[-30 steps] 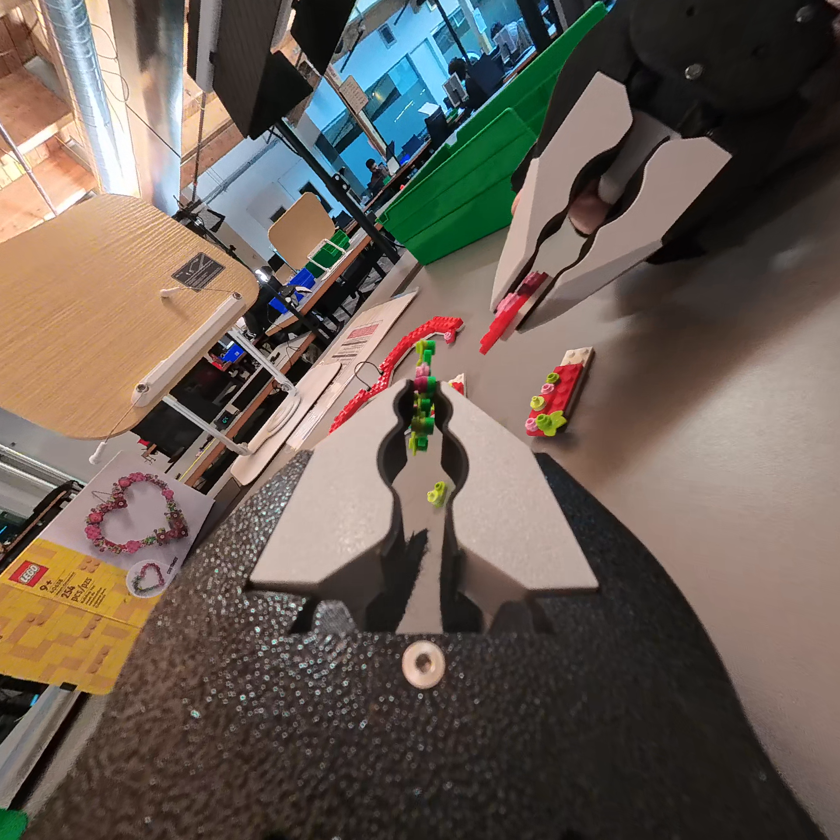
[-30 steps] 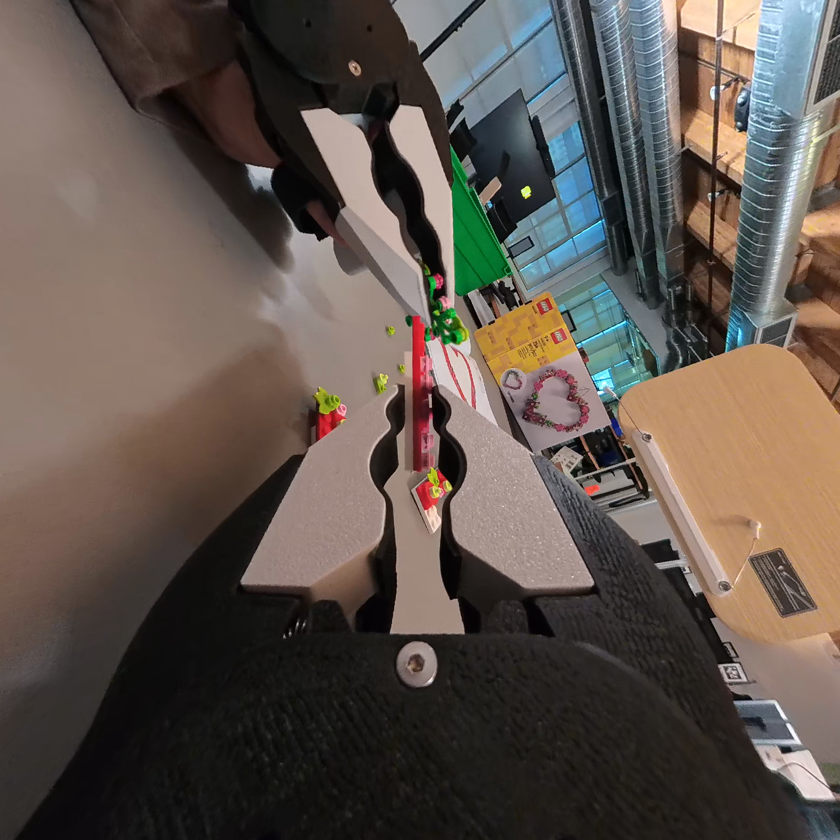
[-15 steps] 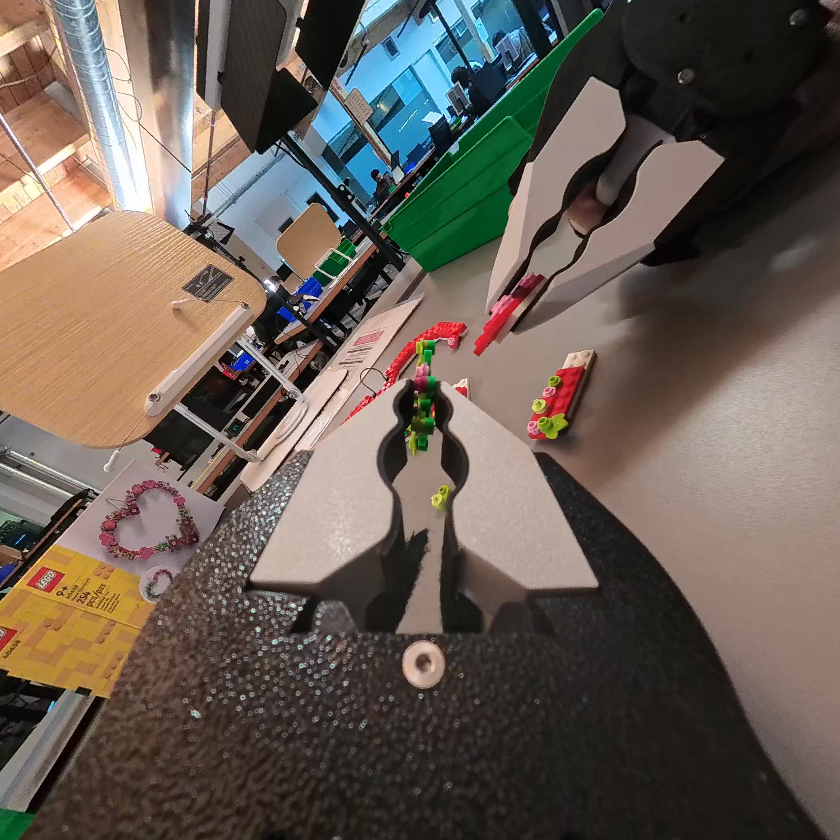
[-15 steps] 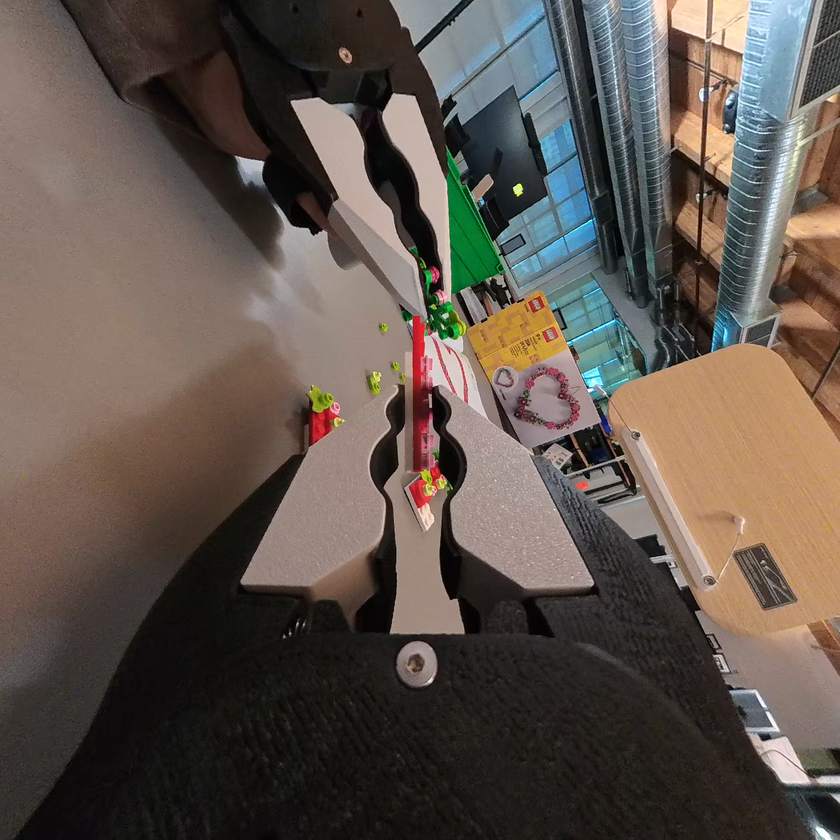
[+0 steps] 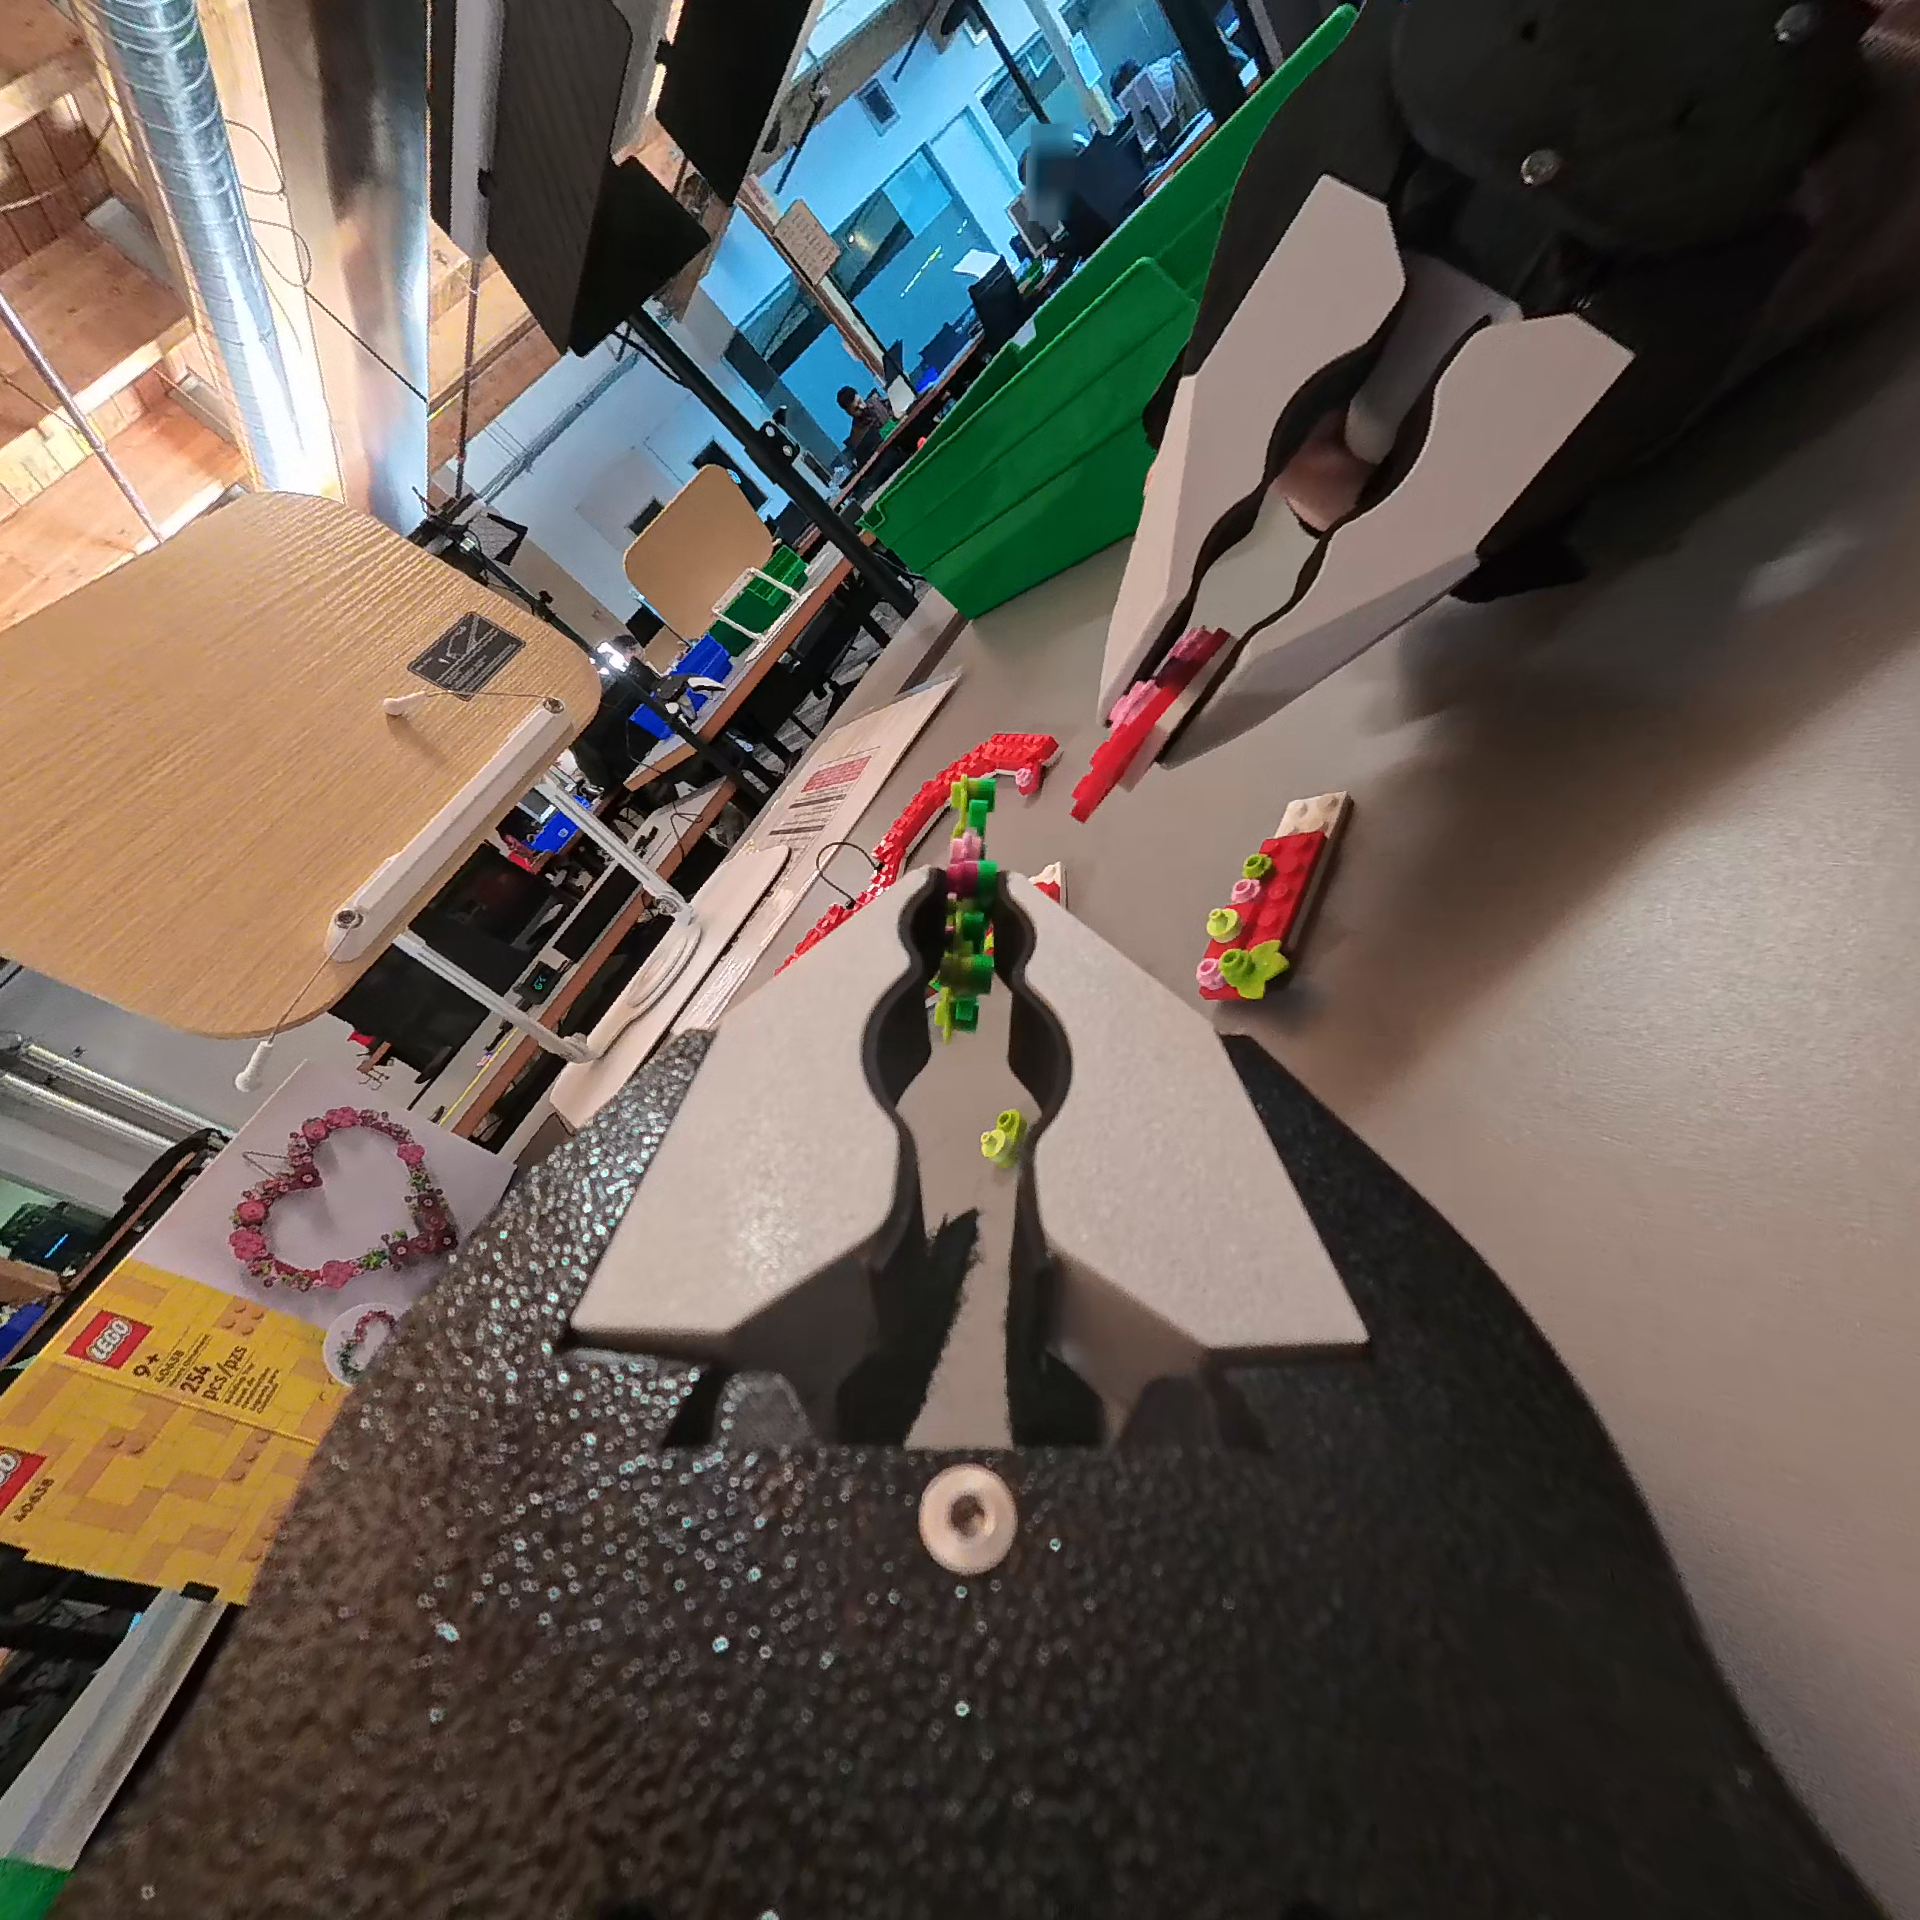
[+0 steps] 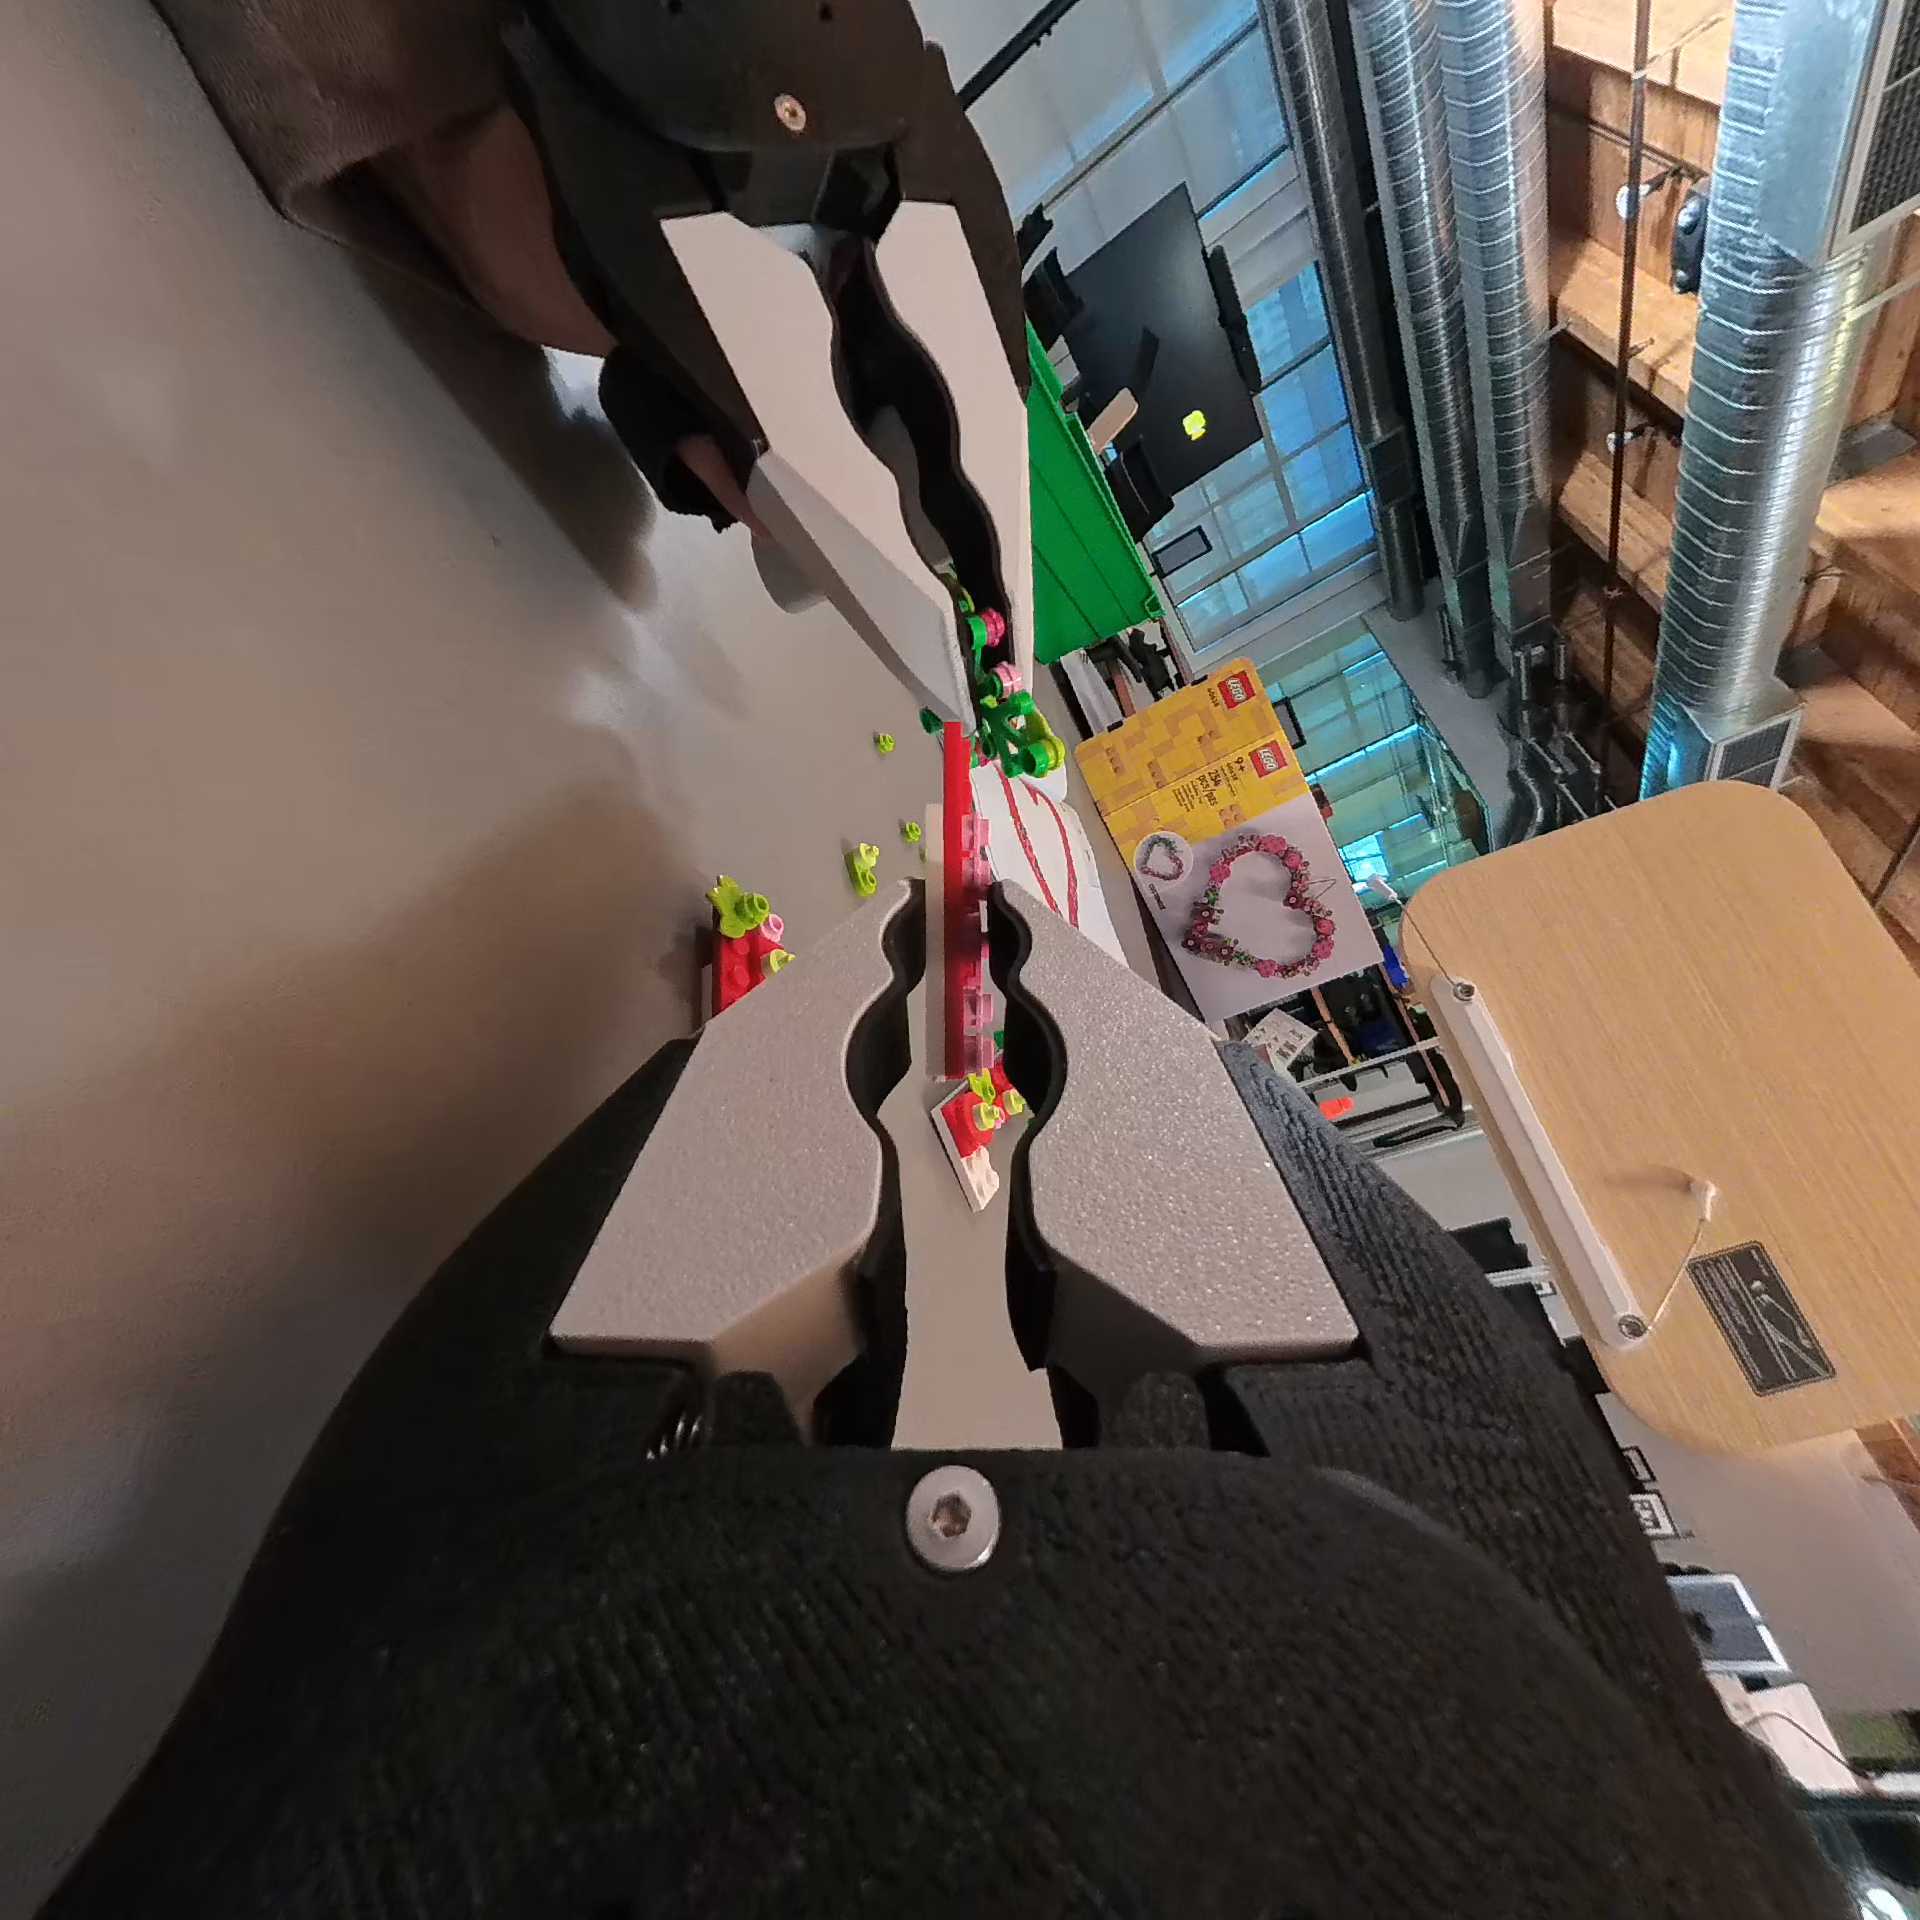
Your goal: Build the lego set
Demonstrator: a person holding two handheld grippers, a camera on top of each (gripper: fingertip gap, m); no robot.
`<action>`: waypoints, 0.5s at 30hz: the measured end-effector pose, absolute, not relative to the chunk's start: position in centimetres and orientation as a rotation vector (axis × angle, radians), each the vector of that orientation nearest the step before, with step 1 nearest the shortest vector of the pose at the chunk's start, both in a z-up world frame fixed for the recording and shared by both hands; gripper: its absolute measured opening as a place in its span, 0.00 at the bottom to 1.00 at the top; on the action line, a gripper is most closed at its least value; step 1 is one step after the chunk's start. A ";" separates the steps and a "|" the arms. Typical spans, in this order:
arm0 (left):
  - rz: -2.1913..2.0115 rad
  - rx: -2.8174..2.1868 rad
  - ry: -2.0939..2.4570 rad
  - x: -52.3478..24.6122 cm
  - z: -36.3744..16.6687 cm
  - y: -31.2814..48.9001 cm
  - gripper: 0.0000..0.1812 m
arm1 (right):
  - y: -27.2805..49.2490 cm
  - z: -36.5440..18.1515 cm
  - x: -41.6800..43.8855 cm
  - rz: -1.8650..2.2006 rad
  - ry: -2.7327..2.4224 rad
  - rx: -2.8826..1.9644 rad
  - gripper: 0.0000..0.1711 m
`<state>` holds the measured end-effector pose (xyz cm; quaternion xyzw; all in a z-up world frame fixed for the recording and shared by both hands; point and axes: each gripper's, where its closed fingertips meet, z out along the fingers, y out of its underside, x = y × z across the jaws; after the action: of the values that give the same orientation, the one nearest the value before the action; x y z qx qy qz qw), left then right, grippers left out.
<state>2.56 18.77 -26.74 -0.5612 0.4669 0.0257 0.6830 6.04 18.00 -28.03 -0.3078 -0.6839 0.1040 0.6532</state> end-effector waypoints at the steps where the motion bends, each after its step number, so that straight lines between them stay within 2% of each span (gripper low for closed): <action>1: 0.057 -1.258 1.047 2.6 -26.7 18.8 0.03 | 18.0 -28.0 6.0 0.235 -1.552 -0.699 0.06; 15: 0.062 -1.256 1.054 2.6 -26.8 18.8 0.03 | 18.1 -28.2 6.0 0.235 -1.559 -0.703 0.06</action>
<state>2.64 18.78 -26.81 -0.5600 0.4697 0.0278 0.6819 6.03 18.12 -28.16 -0.3093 -0.6864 0.1034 0.6500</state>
